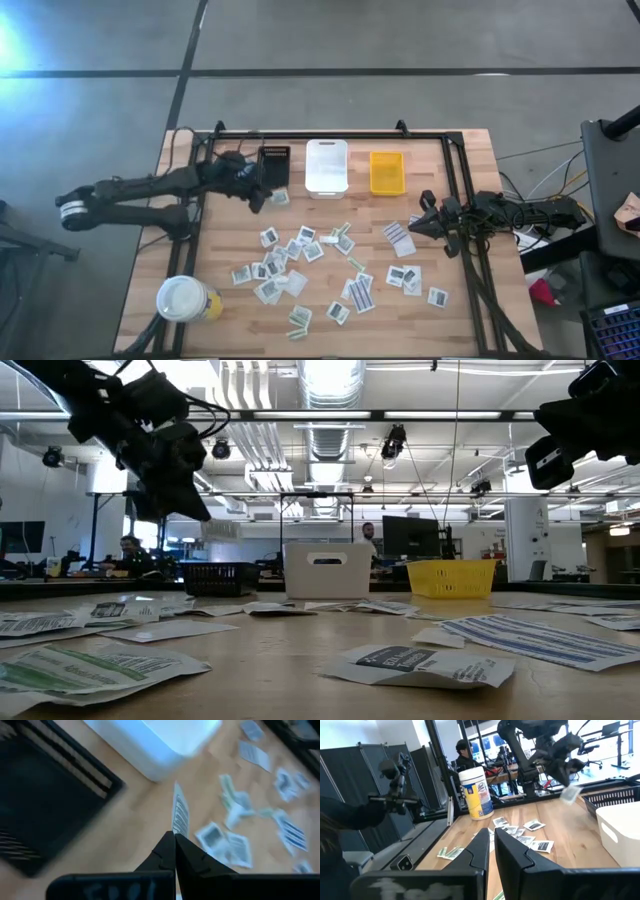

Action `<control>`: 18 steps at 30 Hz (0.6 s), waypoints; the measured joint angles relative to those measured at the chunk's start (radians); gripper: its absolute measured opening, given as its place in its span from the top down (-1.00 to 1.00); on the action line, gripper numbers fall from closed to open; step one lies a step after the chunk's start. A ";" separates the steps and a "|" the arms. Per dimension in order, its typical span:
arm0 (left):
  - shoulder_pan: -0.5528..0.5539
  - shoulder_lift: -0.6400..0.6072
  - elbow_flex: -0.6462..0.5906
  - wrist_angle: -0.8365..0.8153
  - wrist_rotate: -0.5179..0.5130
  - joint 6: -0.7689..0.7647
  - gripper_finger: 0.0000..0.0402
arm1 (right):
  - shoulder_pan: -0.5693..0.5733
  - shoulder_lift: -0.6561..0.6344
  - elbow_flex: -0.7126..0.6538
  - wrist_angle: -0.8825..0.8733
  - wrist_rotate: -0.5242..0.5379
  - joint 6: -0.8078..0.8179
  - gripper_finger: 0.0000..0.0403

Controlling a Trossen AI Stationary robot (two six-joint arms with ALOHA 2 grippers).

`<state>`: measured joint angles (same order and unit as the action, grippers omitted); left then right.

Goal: Pick & Place First Aid Supplies
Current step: Put the towelette pack into the black basket

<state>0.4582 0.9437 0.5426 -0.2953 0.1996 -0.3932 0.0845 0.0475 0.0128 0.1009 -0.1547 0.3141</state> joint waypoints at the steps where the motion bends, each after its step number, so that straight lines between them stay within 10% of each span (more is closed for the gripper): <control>1: 0.017 -0.003 0.014 -0.013 -0.021 0.016 1.00 | 0.000 0.000 0.000 0.000 0.000 0.000 0.87; 18: 0.180 0.140 0.021 0.168 -0.209 0.104 1.00 | 0.000 0.000 0.000 0.003 0.185 -0.034 0.87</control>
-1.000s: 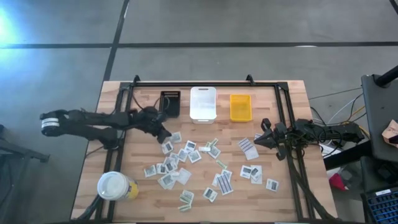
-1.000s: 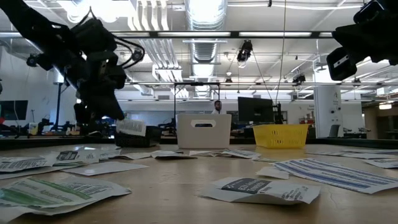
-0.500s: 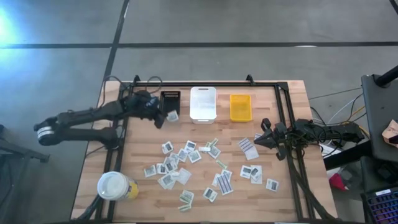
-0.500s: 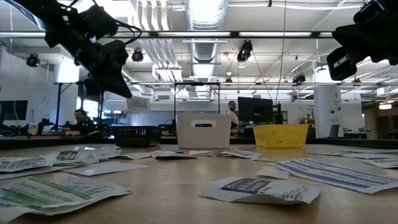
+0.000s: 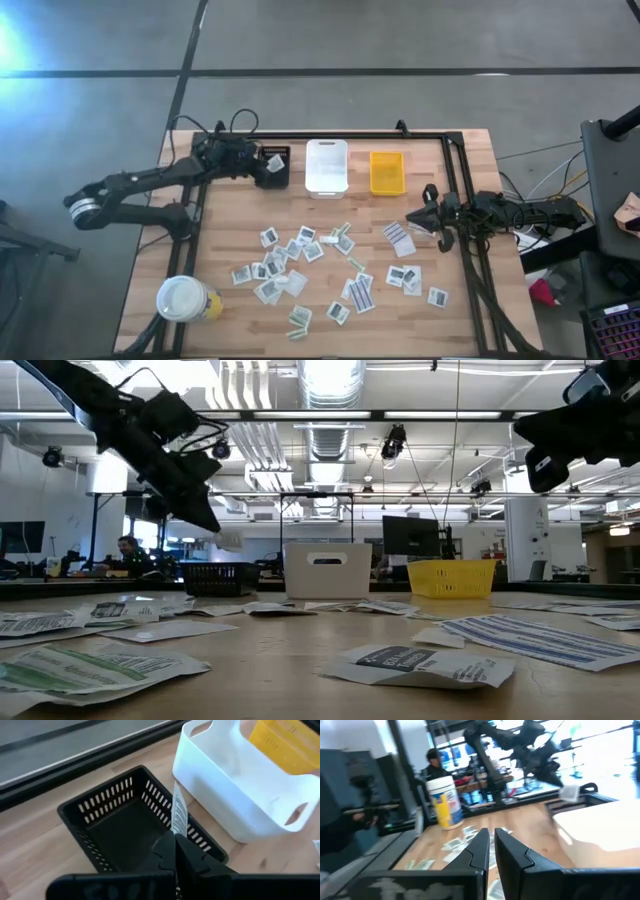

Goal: Pick & Place First Aid Supplies
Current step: Put the towelette pack into the black basket

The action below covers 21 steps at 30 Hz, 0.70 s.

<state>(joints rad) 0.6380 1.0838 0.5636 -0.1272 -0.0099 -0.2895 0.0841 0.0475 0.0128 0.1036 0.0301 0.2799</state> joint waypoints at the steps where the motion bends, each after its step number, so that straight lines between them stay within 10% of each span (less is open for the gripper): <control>1: 0.000 0.017 0.000 0.010 -0.015 0.000 1.00 | 0.000 0.000 0.000 0.000 0.018 -0.002 0.87; 21: -0.002 0.111 -0.001 0.023 -0.172 -0.079 0.95 | 0.000 0.000 0.000 0.006 0.131 -0.011 0.82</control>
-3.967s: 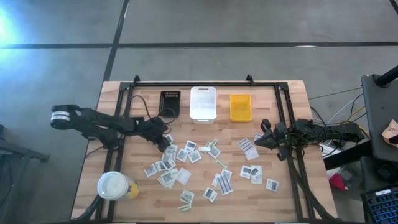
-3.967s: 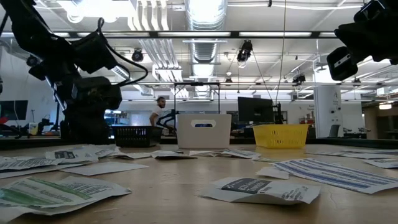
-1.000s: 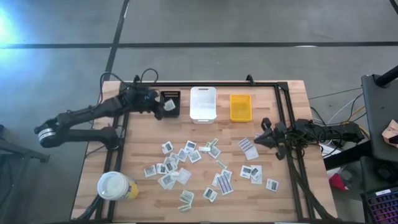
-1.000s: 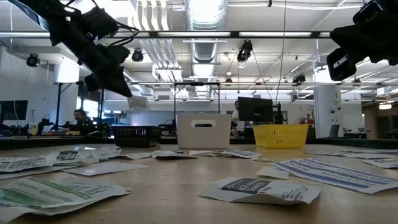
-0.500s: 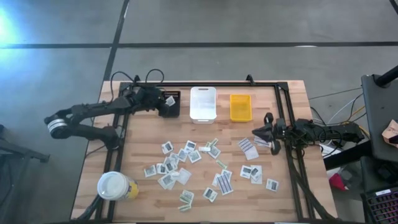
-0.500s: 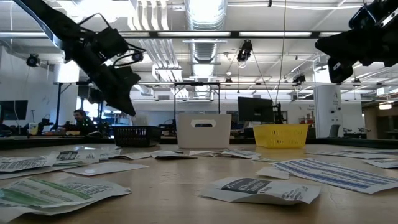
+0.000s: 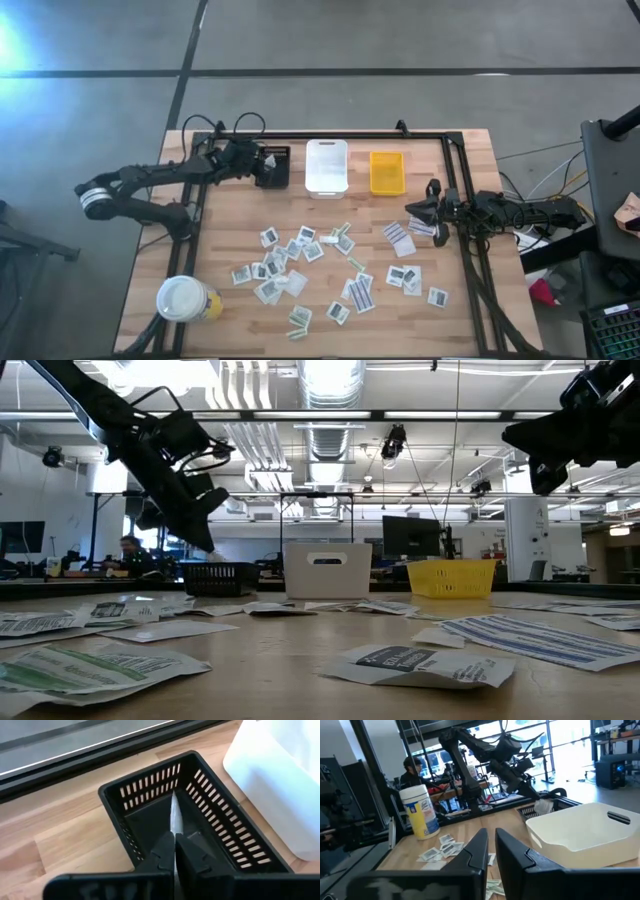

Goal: Pick & Place First Aid Supplies
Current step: Put the towelette pack into the black basket, then put the blue bandage into the white bin

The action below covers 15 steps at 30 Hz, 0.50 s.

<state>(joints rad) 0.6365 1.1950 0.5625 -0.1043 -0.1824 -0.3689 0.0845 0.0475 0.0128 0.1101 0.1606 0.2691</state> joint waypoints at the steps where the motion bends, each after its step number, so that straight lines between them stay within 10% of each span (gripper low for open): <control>1: 0.000 0.000 0.000 0.000 0.000 0.000 0.93 | 0.000 0.000 0.000 0.000 0.000 0.000 0.80; 15: 0.004 -0.004 0.097 -0.034 0.009 0.118 0.48 | 0.000 0.000 0.065 -0.018 0.078 0.000 0.47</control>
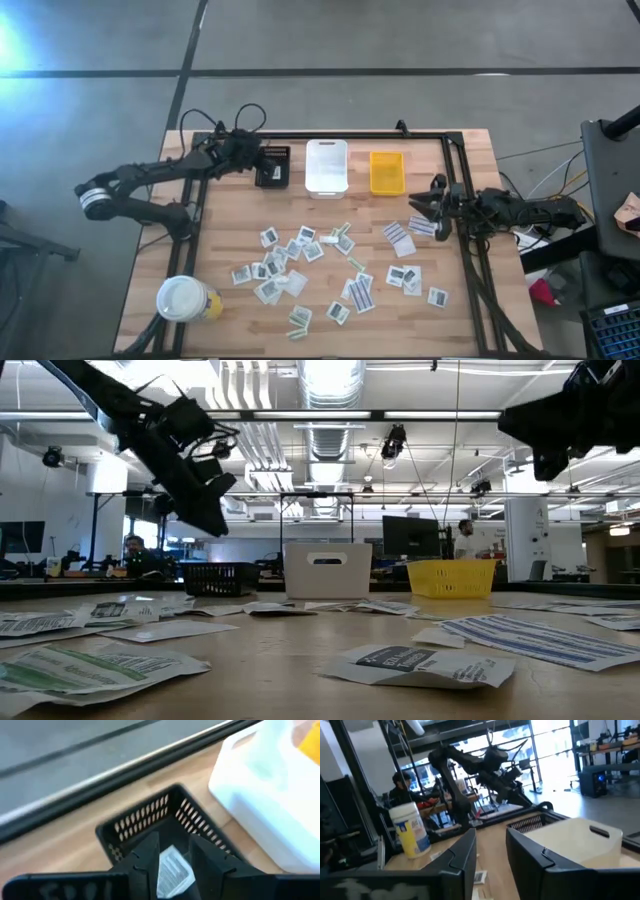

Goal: Pick & Place First Aid Supplies
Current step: Put the blue bandage into the white bin

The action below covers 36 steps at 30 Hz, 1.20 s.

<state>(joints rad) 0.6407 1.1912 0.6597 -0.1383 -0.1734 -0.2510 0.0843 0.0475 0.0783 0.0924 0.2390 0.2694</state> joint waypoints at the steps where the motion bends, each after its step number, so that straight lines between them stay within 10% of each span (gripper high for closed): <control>1: 0.000 0.000 0.025 -0.027 0.000 0.025 0.46 | 0.000 0.000 0.019 -0.033 0.000 0.000 0.46; 15: -0.157 -0.079 0.215 -0.223 0.060 0.233 0.50 | 0.000 0.019 0.351 -0.698 0.029 0.228 0.45; 36: -0.661 -0.117 0.087 -0.184 0.013 0.075 0.52 | 0.001 0.559 0.424 -0.770 -0.148 0.498 0.50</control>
<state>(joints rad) -0.0201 1.0744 0.7463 -0.3224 -0.1603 -0.1759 0.0849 0.6063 0.5019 -0.6780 0.0905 0.7669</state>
